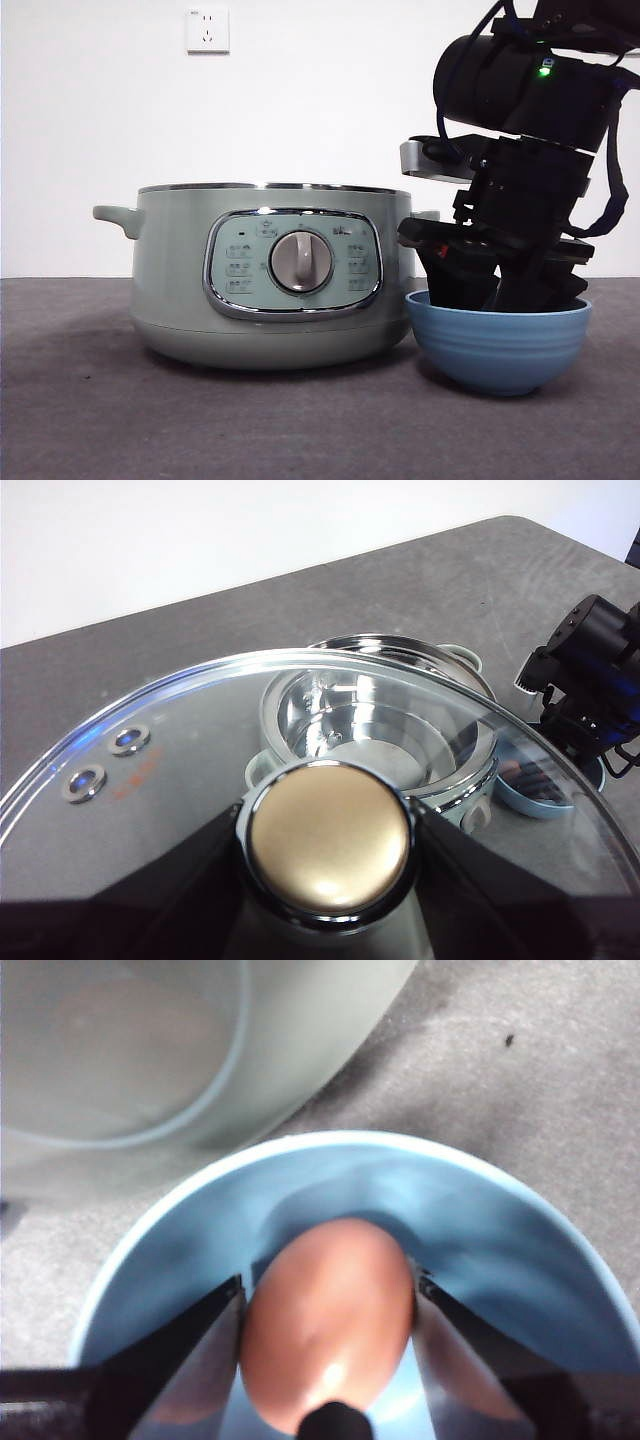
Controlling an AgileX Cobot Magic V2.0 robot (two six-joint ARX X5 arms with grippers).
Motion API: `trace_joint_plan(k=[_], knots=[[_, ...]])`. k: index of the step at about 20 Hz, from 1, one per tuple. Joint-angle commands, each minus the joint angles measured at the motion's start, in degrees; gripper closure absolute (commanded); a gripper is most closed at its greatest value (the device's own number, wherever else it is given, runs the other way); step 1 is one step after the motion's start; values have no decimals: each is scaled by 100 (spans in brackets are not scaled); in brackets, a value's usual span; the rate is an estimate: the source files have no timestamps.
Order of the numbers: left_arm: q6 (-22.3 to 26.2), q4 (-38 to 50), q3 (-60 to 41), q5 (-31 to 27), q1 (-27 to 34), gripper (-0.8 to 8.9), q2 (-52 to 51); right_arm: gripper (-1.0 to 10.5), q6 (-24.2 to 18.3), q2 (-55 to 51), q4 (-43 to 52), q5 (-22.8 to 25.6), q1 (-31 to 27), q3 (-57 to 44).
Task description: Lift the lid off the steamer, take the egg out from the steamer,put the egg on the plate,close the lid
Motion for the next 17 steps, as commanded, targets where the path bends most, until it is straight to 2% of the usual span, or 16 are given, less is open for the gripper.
trace_joint_plan(k=[1,2,5,6,11,17], knots=[[24,267,22,26,9,821,-17,943,39,122,-90,-13,-2,-52],[26,267,22,81,9,821,28,889,96,120,-90,-17,0,-52],[116,463,22,313,2,821,295,494,146,92,-85,-35,0,-50],[164,553,22,315,2,821,398,462,146,52,-85,-35,0,-50],[181,988,22,647,2,821,911,464,149,-708,-131,-35,0,-50],[203,2164,22,1202,2,821,1950,464,260,-2975,-599,-28,0,-44]])
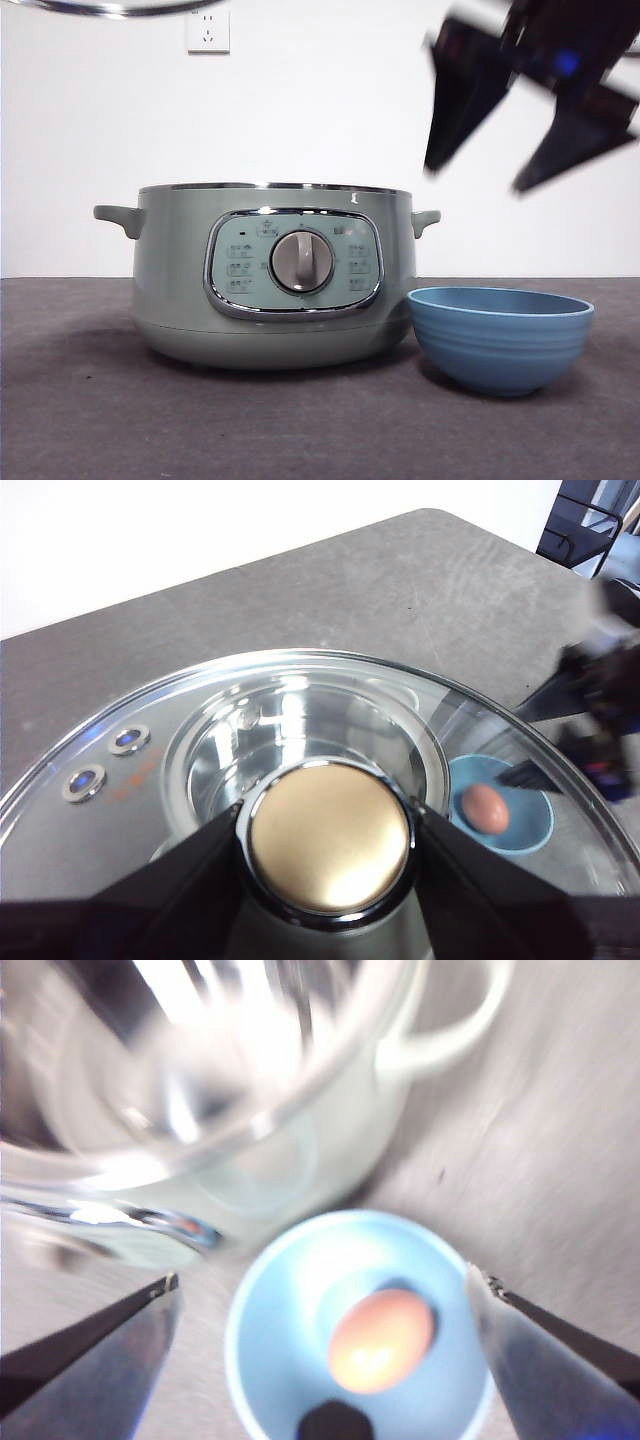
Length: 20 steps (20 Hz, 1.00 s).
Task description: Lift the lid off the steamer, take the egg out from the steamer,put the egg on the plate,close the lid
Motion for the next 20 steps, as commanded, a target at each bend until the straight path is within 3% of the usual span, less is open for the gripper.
trace_joint_plan(k=[1,9,20], knots=[[90,710,24,181,2,821,363,464,118,-833,-120,11,7,-44],[210,2201,22,188,-4,821,2015,465,461,-3049,-713,15,7,-31],[214,3390,22,151,-157,821,3512,465,564,-3279,-1034,11,7,-31]])
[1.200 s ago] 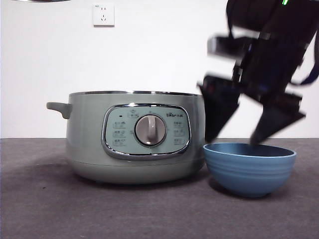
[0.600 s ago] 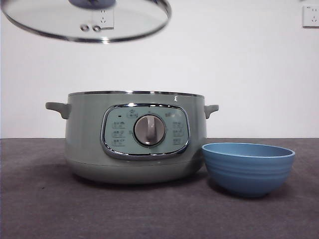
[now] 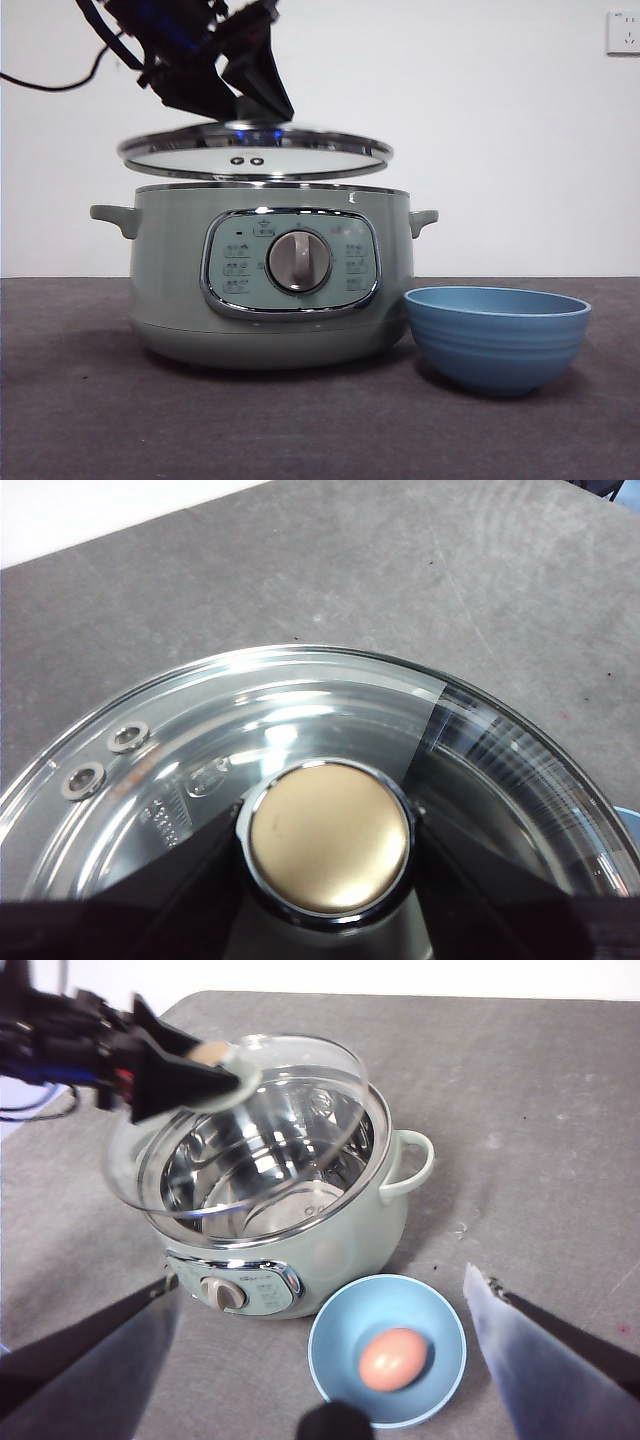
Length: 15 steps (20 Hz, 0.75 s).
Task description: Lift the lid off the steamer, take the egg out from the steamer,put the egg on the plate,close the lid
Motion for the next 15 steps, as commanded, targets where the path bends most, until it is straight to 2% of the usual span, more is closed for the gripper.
trace_joint_plan(k=[1,7,15], knots=[[70,413,24,2,-57,821,9,465,39,-9,22,11,2,-31],[70,522,22,-7,-68,821,229,465,39,-7,20,11,2,-31],[76,197,22,-146,-208,821,385,466,37,-7,2,13,2,-31]])
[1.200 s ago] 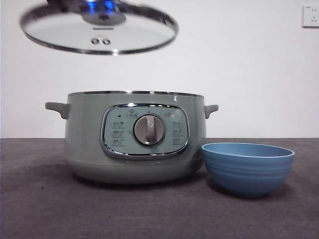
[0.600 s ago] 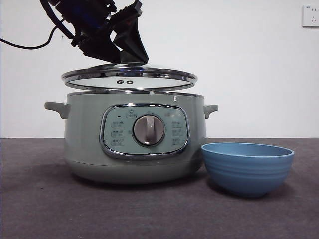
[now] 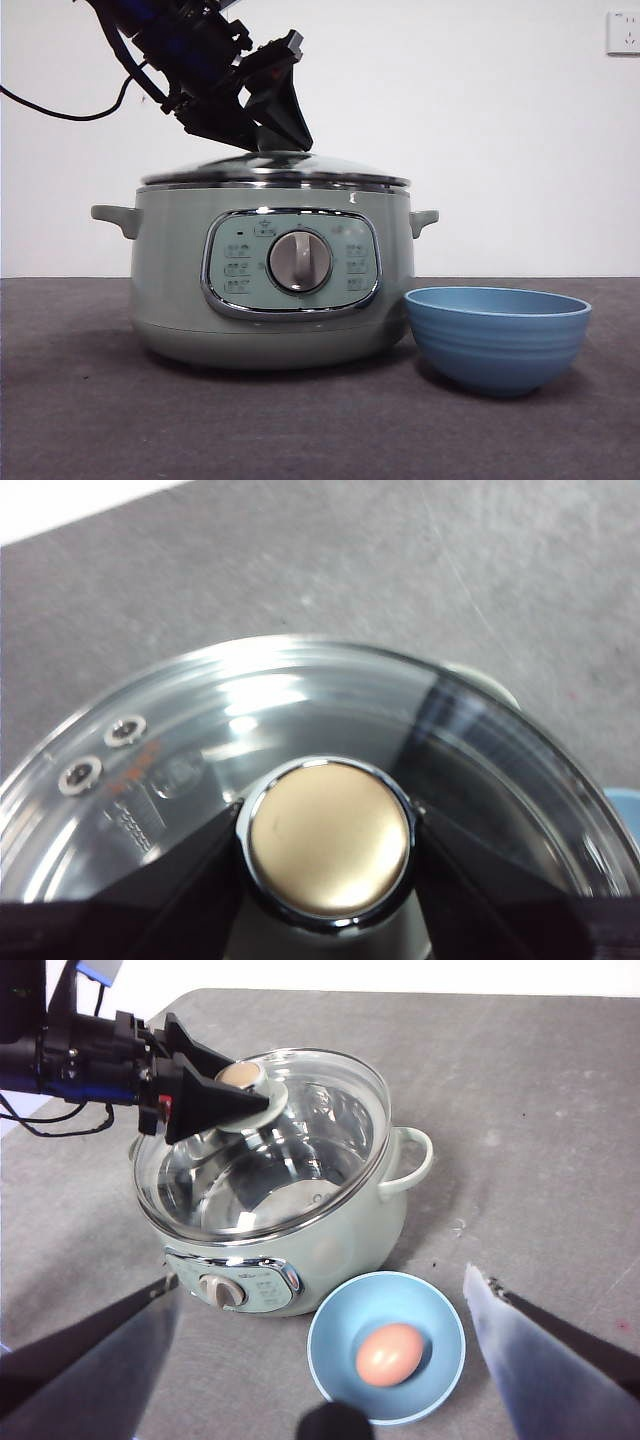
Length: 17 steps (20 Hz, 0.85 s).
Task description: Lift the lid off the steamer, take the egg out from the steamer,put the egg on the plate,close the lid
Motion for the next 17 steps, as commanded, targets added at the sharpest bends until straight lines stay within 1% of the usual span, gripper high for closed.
trace_joint_plan(k=[1,8,9,10,11,12,13,14,17], knots=[[28,-109,22,-44,-26,821,-20,466,37,-9,28,13,2,-31],[105,-612,22,-188,-26,821,-20,466,35,-9,-7,13,2,-31],[103,-623,22,-186,-26,808,-20,466,35,-9,-35,11,2,-31],[98,-614,22,-184,-26,769,-20,466,33,-9,-55,11,2,-31],[98,-597,24,-186,-26,650,-20,466,33,-9,-61,11,2,-31],[98,-581,22,-186,-24,445,-20,466,33,-9,-61,11,2,-31],[98,-577,22,-186,-24,303,-20,466,35,-9,-61,9,2,-31],[101,-579,22,-186,-24,282,-28,466,35,-9,-66,9,2,-31],[98,-590,24,-186,-24,282,-175,466,31,-9,-76,9,2,-31]])
